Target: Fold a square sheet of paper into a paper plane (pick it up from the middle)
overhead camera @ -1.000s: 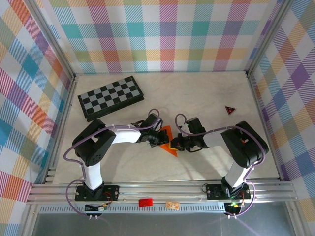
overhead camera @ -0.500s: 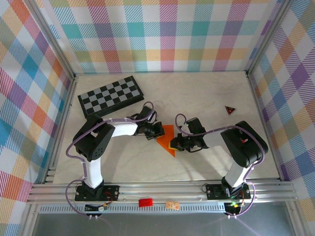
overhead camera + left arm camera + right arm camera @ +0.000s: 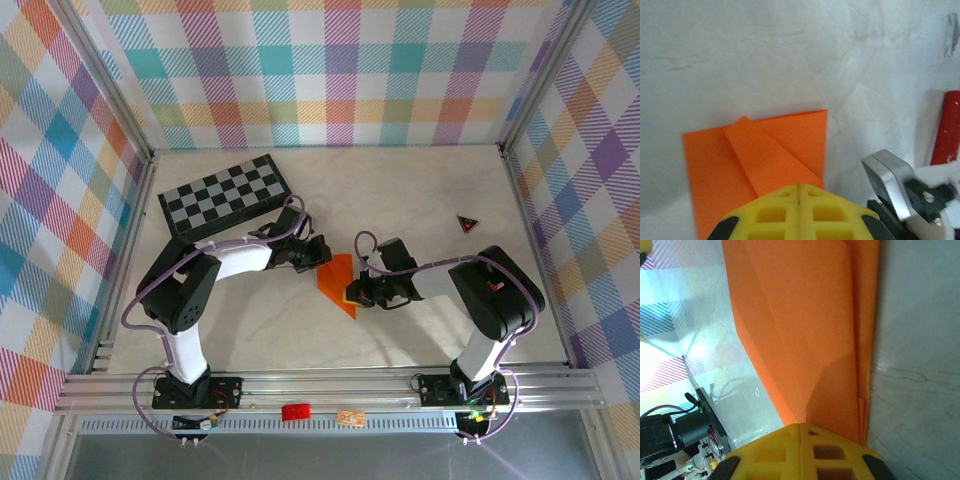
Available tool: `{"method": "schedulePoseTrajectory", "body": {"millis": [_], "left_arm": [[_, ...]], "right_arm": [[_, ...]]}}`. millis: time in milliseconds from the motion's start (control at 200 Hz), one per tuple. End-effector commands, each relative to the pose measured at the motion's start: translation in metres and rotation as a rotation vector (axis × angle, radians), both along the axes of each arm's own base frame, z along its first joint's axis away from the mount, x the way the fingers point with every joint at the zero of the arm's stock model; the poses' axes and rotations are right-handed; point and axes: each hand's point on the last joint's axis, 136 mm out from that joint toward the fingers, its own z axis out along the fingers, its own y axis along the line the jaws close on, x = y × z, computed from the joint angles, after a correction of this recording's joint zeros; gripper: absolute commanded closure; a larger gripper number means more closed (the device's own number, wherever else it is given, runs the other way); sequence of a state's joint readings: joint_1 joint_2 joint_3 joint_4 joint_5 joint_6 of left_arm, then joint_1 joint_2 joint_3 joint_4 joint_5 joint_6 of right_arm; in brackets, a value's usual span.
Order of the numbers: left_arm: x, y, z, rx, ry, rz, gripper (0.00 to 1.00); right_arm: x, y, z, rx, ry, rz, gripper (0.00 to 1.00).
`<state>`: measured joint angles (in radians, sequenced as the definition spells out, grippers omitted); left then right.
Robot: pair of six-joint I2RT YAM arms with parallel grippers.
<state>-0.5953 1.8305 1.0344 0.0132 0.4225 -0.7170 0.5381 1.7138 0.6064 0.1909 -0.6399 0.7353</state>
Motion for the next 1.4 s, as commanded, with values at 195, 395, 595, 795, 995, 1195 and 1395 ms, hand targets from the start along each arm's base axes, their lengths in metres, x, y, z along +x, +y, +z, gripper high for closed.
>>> {"method": "schedulePoseTrajectory", "body": {"millis": [195,395,595,795,995,1195,1395], "left_arm": [[-0.007,-0.025,-0.02,-0.061,0.04,-0.102,0.96],[0.013,0.002,-0.044,0.007,0.055,-0.049,0.96],[0.042,0.037,-0.049,0.045,0.046,0.026,0.96],[0.057,0.049,-0.039,0.059,0.045,0.062,0.96],[0.056,0.056,-0.001,0.046,-0.019,0.111,0.95],[0.031,0.045,0.037,-0.025,-0.092,0.093,0.94],[-0.005,-0.002,0.028,-0.038,-0.093,-0.048,0.93]], "right_arm": [[-0.039,-0.042,-0.054,-0.258,0.169,-0.019,1.0],[-0.041,-0.042,-0.056,-0.255,0.172,-0.019,1.0],[-0.043,-0.043,-0.058,-0.257,0.174,-0.017,1.0],[-0.041,-0.04,-0.056,-0.243,0.168,-0.007,1.0],[-0.04,-0.037,-0.048,-0.237,0.134,0.067,1.0],[-0.032,-0.029,-0.022,-0.206,0.046,0.172,1.0],[0.001,0.004,0.052,-0.006,-0.093,0.107,0.85]]}}
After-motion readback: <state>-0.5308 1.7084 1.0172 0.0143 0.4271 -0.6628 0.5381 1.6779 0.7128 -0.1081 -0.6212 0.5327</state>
